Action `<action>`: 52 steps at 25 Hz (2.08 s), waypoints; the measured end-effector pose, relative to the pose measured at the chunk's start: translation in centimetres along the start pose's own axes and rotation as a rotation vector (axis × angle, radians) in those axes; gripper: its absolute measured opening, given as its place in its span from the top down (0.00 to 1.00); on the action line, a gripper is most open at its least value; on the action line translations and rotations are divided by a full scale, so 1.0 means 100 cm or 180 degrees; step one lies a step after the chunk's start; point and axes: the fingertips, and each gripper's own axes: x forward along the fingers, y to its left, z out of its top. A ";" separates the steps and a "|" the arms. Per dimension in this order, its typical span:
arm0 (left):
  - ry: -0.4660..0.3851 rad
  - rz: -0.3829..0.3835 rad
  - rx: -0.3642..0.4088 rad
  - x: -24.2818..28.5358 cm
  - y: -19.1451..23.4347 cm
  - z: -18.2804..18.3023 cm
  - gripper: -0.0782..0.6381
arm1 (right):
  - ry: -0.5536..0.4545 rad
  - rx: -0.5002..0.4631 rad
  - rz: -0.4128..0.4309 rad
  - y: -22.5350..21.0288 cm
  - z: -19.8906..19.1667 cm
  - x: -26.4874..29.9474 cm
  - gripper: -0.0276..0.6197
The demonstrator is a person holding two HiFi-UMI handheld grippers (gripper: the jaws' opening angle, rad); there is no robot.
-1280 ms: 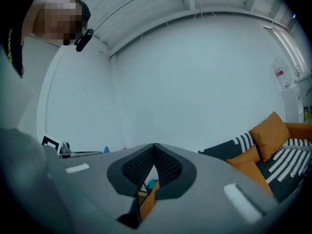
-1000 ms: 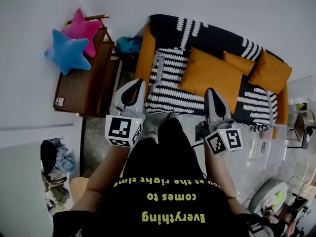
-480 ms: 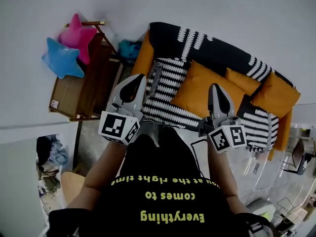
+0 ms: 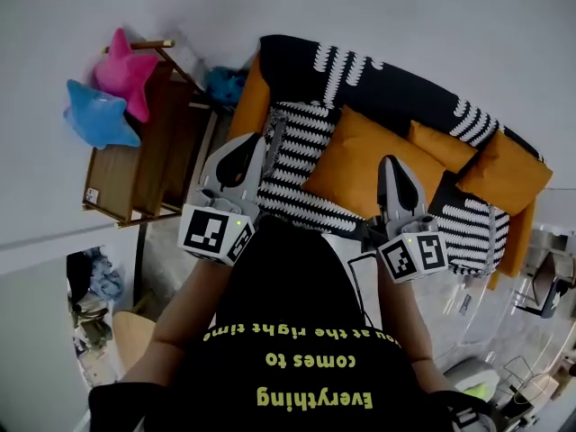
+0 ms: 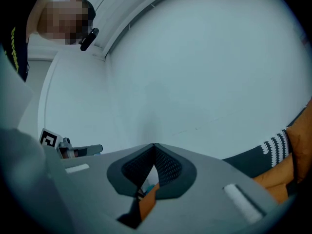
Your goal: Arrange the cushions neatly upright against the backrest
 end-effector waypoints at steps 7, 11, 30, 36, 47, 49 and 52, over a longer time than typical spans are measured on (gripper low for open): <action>0.0234 -0.0174 -0.0036 0.037 0.001 -0.028 0.89 | 0.0092 0.0109 -0.0171 -0.024 -0.022 0.015 0.94; 0.0328 -0.0295 -0.0057 0.065 0.004 -0.049 0.89 | 0.0149 0.0140 -0.0331 -0.044 -0.043 0.019 0.94; 0.1021 -0.0665 -0.0126 0.201 -0.031 -0.265 0.89 | 0.0491 0.0258 -0.1879 -0.266 -0.212 -0.069 0.94; 0.1419 -0.0824 0.0245 0.234 -0.053 -0.351 0.85 | 0.0807 0.0335 -0.2475 -0.376 -0.279 -0.128 0.91; 0.1939 -0.1090 0.0020 0.258 -0.077 -0.443 0.71 | 0.1194 0.0648 -0.2617 -0.487 -0.347 -0.144 0.74; 0.1981 -0.1188 -0.0212 0.262 -0.087 -0.457 0.62 | 0.1261 0.0745 -0.2624 -0.495 -0.365 -0.149 0.64; 0.2088 -0.1282 -0.0412 0.265 -0.095 -0.481 0.54 | 0.1394 0.0774 -0.2769 -0.504 -0.389 -0.165 0.52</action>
